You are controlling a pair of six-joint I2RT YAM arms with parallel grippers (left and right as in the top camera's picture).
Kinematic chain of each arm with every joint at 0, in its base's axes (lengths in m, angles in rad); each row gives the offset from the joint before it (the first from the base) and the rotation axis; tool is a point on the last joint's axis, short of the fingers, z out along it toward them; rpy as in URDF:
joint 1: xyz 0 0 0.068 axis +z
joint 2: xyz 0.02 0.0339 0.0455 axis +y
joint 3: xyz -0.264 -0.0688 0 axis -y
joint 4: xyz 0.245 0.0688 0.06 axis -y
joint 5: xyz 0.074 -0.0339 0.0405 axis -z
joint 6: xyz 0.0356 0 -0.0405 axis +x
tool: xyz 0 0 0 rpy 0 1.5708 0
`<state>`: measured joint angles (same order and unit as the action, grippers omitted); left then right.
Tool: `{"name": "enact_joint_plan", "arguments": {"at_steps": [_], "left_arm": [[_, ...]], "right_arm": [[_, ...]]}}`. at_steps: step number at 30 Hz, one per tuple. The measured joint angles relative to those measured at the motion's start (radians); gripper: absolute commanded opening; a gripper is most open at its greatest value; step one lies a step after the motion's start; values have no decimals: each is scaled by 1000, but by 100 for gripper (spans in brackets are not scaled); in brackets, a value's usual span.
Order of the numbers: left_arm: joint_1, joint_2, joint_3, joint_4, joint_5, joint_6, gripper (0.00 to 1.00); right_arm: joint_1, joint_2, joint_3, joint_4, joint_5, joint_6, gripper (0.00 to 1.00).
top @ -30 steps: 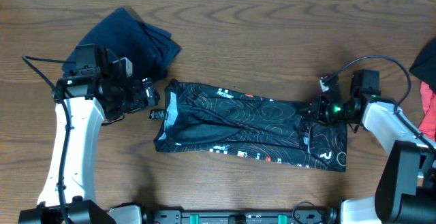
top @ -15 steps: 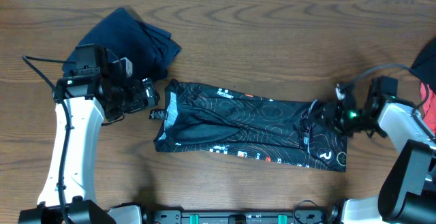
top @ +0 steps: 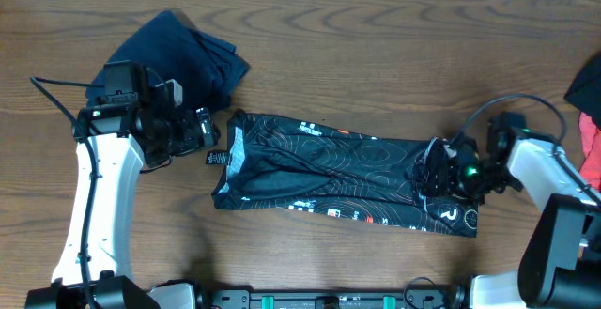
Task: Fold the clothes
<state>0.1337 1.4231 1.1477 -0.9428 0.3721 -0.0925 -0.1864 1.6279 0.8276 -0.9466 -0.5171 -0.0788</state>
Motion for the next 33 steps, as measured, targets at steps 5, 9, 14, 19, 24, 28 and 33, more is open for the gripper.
{"name": "enact_joint_plan", "arguments": {"at_steps": [5, 9, 14, 19, 24, 28, 33], "left_arm": [[0, 0, 0, 0, 0, 0, 95], [0, 0, 0, 0, 0, 0, 95], [0, 0, 0, 0, 0, 0, 95], [0, 0, 0, 0, 0, 0, 95], [0, 0, 0, 1, 0, 0, 95], [0, 0, 0, 2, 0, 0, 95], [0, 0, 0, 4, 0, 0, 95]], "right_arm": [[75, 0, 0, -13, -33, 39, 3], [84, 0, 0, -23, -114, 58, 33], [82, 0, 0, -27, -109, 56, 29], [43, 0, 13, -67, -76, 51, 9], [-14, 0, 42, -95, -78, 38, 25], [-23, 0, 48, -49, -151, 39, 35], [-23, 0, 55, 114, -226, 58, 33]]}}
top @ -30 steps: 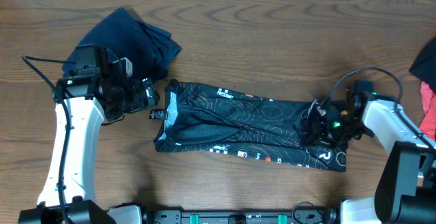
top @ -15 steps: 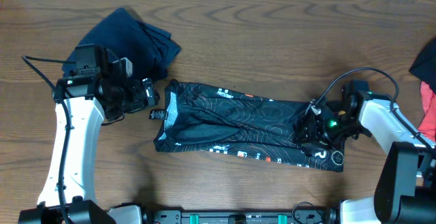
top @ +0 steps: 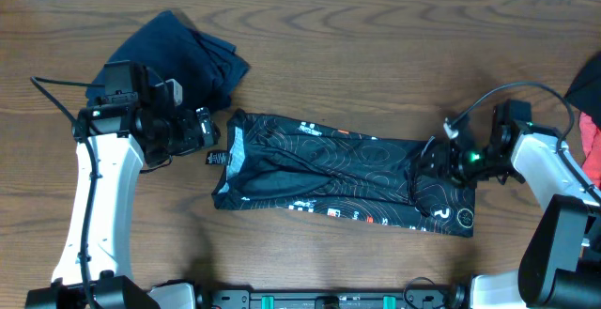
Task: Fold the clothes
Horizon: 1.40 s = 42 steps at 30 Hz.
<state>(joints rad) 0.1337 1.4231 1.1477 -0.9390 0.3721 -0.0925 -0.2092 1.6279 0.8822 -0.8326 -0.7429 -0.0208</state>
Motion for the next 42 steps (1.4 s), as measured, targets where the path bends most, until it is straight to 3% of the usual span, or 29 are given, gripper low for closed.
{"name": "enact_joint_plan", "arguments": {"at_steps": [4, 7, 9, 15, 18, 20, 23, 31, 36, 42], "left_arm": [[0, 0, 0, 0, 0, 0, 95], [0, 0, 0, 0, 0, 0, 95], [0, 0, 0, 0, 1, 0, 95], [0, 0, 0, 0, 3, 0, 95], [0, 0, 0, 0, 5, 0, 95], [0, 0, 0, 0, 6, 0, 95], [0, 0, 0, 0, 7, 0, 95], [0, 0, 0, -3, 7, 1, 97], [0, 0, 0, -9, 7, 15, 97], [0, 0, 0, -35, 7, 19, 98]], "right_arm": [[-2, 0, 2, 106, 87, 87, 27], [-4, 0, 2, 157, 194, 161, 40], [-4, 0, 2, 179, 267, 193, 41], [-4, 0, 0, 317, 369, 267, 32], [-4, 0, 0, 348, 374, 308, 32], [-2, 1, 0, 354, 375, 327, 40], [8, 15, 0, 352, 377, 341, 43], [-58, 45, 12, 320, 270, 251, 48], [-192, 6, 88, 194, 183, 151, 63], [-285, -26, 101, 80, 263, 102, 71]]}}
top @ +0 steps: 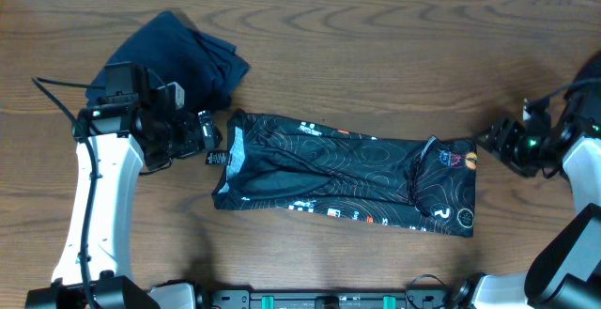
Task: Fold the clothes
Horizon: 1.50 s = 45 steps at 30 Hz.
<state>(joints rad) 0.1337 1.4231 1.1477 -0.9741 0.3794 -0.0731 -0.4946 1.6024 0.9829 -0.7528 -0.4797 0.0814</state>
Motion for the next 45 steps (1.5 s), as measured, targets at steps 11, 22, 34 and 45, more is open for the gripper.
{"name": "enact_joint_plan", "arguments": {"at_steps": [11, 22, 34, 45], "left_arm": [[0, 0, 0, -22, 0, 15, 98], [0, 0, 0, -22, 0, 22, 98], [0, 0, 0, -33, 0, 22, 98], [0, 0, 0, -36, 0, 22, 99]], "right_arm": [[-2, -9, -217, 105, 116, -34, 69], [-2, -41, -338, 291, -37, -99, 38], [0, -53, -325, 177, 3, -39, 47], [0, -74, -350, 211, 48, 12, 38]]}}
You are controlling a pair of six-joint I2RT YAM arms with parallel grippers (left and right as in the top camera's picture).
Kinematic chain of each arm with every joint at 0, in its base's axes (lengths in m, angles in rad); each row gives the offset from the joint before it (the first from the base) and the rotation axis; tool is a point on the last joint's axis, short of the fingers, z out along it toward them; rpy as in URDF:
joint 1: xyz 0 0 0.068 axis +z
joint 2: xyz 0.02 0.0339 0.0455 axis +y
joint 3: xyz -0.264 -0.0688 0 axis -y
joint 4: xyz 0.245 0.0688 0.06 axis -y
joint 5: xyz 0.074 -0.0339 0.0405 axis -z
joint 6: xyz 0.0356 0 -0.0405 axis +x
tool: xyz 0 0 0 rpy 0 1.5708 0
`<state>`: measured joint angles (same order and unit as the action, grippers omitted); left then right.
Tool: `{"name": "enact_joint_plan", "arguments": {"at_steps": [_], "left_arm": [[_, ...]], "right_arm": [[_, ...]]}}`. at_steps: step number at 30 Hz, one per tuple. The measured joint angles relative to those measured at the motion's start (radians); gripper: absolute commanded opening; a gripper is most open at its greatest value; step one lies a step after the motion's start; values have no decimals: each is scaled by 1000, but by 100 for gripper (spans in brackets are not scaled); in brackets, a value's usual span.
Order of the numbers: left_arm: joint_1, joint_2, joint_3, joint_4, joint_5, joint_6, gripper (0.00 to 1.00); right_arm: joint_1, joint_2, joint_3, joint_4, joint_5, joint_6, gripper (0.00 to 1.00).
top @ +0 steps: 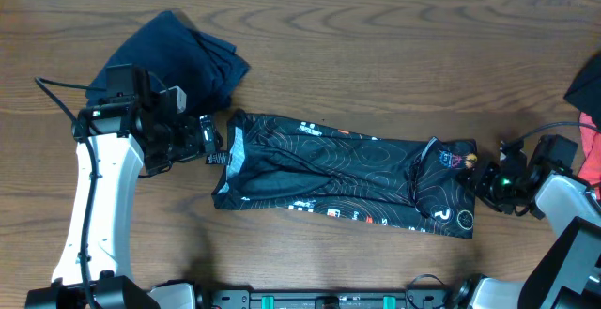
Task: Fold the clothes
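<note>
A black garment [347,182] with thin printed lines lies folded into a long band across the table's middle. A small tag [218,159] sticks out at its left end. My left gripper [212,136] hovers just left of that end, near the upper left corner, fingers apart and holding nothing. My right gripper [483,181] sits low at the band's right edge, beside the printed badge [449,159]. It looks open, with no cloth between its fingers.
A dark navy garment [178,51] lies bunched at the back left, behind the left arm. Black and red clothes [590,121] show at the right edge. A cable [56,102] loops off the left arm.
My right gripper was higher up and clear of the band's right end; now it is lower and closer, at the right edge. The left gripper has edged slightly toward the band's left corner.
The right gripper was first down on the bunched right end of the band, then slightly higher on it. Later that end lay spread flat, badge showing, with the gripper off to the right. It now sits at the right edge. The left arm barely moved.
</note>
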<state>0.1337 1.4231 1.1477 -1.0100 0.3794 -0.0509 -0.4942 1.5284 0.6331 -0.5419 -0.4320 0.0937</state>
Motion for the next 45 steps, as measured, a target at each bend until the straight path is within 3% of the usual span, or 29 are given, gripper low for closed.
{"name": "enact_joint_plan", "arguments": {"at_steps": [3, 7, 11, 22, 31, 45], "left_arm": [[0, 0, 0, 0, 0, 0, 99], [0, 0, 0, 0, 0, 0, 99], [0, 0, 0, 0, 0, 0, 99], [0, 0, 0, 0, 0, 4, 99], [0, 0, 0, 3, 0, 4, 99], [0, 0, 0, 11, 0, 4, 99]], "right_arm": [[-2, 0, -5, -2, -2, -30, 28], [-6, 10, -12, -20, -19, -55, 6], [-6, 13, -12, -27, -36, -52, 1], [-6, -95, 157, -312, 211, 22, 1], [30, -149, 264, -379, 325, 60, 1], [476, -149, 264, -402, 358, 179, 1]]}}
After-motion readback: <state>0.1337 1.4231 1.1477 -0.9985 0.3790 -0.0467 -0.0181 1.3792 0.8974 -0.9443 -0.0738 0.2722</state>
